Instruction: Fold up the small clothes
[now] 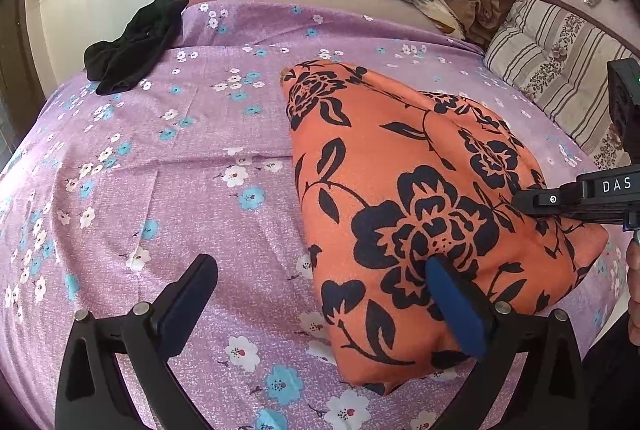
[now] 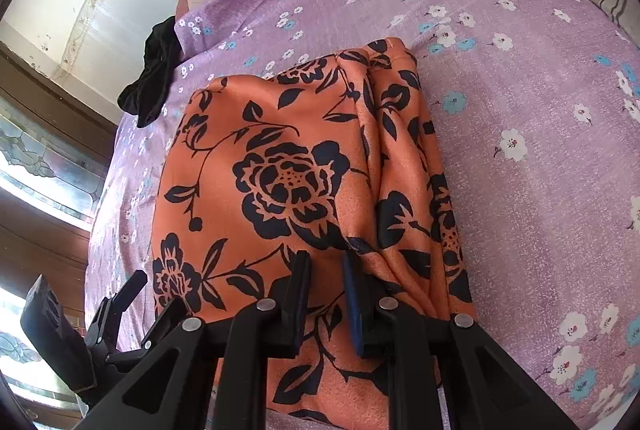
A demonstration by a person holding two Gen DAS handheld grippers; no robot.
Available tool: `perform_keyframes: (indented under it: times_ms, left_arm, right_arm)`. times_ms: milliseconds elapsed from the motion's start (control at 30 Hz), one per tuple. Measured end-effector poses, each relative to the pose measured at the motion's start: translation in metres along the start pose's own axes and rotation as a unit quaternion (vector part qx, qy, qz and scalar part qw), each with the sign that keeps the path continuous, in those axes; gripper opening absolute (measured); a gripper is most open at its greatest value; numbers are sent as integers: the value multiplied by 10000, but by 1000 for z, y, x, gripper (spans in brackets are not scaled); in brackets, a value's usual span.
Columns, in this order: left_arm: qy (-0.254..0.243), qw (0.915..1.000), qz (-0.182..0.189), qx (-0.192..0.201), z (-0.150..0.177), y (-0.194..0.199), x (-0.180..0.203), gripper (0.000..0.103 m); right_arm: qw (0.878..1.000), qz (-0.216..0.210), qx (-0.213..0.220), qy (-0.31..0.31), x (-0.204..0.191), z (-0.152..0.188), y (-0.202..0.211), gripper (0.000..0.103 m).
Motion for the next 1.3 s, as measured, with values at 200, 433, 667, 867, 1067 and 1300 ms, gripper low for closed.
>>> perform_keyframes:
  times_ms: [200,433,667,867,1067,1300]
  left_arm:
    - [14,10000,19,-56,0,-2,1,103]
    - [73,9999,34,-114,0,-3,2,103]
    - [106,9998,36,-138,0,-4,1,103]
    - [119,9998,43,-144,0,-4,1,103]
    - [162,9995,100,-245,-3,-3,2,103]
    - [420,9966,635,309,-49,25,0,103]
  right_arm:
    - [9999,-33,-97,57,0,-1,-6,20]
    - [9996,-214,-116,-159,3,-3,-9,19]
    - [9996,-191,-92,-160,5,-4,-8,19]
    - [9997,-186,-86,-159,4,-4,-8,19]
    - [9994,-277,-85,-205,2,-6,-3,20]
    - [9983,-323,474,-33,3,-25,26,20]
Point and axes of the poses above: each gripper's, at about its wrist camera, not at the fingertips, and y roughly against the way its jaws point, x to its right, z to its underside, the point moved 9 cm from there along -y, roughly the way its jaws point, and after that the axes turned 10 degrees about y, right-handed, at the moved point
